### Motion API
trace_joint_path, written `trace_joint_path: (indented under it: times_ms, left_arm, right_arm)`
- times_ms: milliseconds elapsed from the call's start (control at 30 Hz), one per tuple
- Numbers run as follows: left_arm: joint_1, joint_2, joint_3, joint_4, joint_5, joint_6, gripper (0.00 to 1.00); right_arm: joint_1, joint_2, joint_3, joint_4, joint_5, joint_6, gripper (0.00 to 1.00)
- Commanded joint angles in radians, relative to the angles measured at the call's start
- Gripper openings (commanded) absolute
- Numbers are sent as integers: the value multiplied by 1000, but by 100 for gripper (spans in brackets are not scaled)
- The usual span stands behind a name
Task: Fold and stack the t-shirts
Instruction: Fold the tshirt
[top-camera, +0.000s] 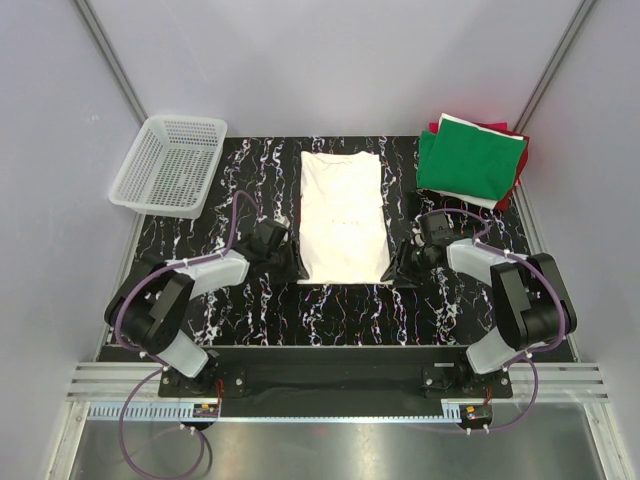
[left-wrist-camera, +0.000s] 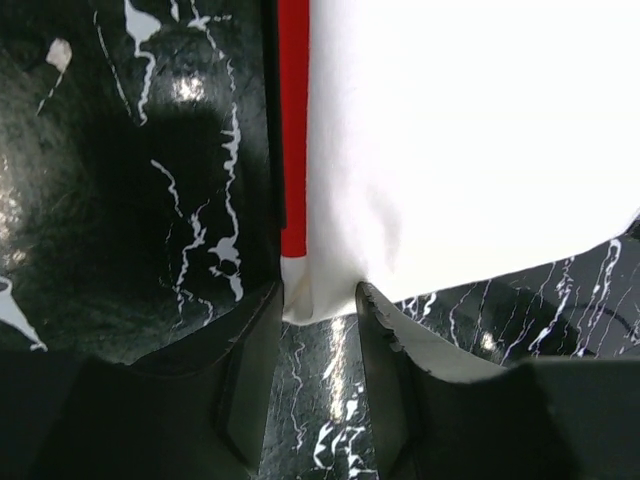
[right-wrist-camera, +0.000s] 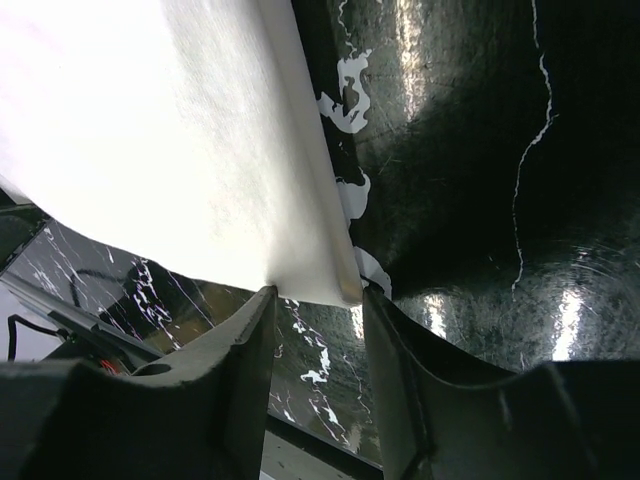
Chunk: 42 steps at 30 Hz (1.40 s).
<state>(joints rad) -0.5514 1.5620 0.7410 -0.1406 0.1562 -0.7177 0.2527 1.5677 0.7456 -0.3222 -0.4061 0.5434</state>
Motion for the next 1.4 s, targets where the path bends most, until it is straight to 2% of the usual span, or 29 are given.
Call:
trace_joint_path:
  times_ms: [0,167,200,267,300,367,400,433,500,667,867,1033,1167,1367]
  left_arm:
    - [1,43,-54,29,-12,-5,42]
    - [1,49,-94,75,-7,-23,36]
    - [1,49,-106,79,-3,-29,30]
    - [1,43,-117,93,6,-34,26]
    - [1,37,-130,101,9,-41,20]
    - [-4,32,-143,119,14,-46,12]
    - [-7,29,-153,122,16,-52,2]
    - [-10,26,-158,128,17,-57,0]
    - [-24,14,-169,130,23,-69,0]
    - [-85,-57,-175,41,-13,-101,0]
    - [-188,-223,-222,-100,-76,-189,0]
    - [-312,-408,-267,-207,-124,-293,0]
    - [-439,-563,-267,-309,-191,-415,0]
    - [-607,-637,-143,-503,-274,-558,0]
  right_arm:
    - [3,31,-17,9,56,-20,44]
    - [3,40,-12,9,53,-25,38]
    - [2,40,-15,11,52,-23,38]
    - [2,40,-15,12,50,-20,33]
    - [2,38,-17,14,49,-22,30]
    - [0,38,-20,15,47,-19,20]
    - [2,37,-22,18,44,-17,17]
    - [3,35,-25,20,43,-17,9]
    - [2,26,-29,20,41,-16,1]
    - [2,-46,-78,9,24,4,0]
    - [11,-262,-196,-12,-37,102,0]
    - [91,-541,-281,-106,-34,226,0]
    - [135,-850,-334,-268,-33,306,0]
    - [140,-1099,-310,-529,-36,326,0]
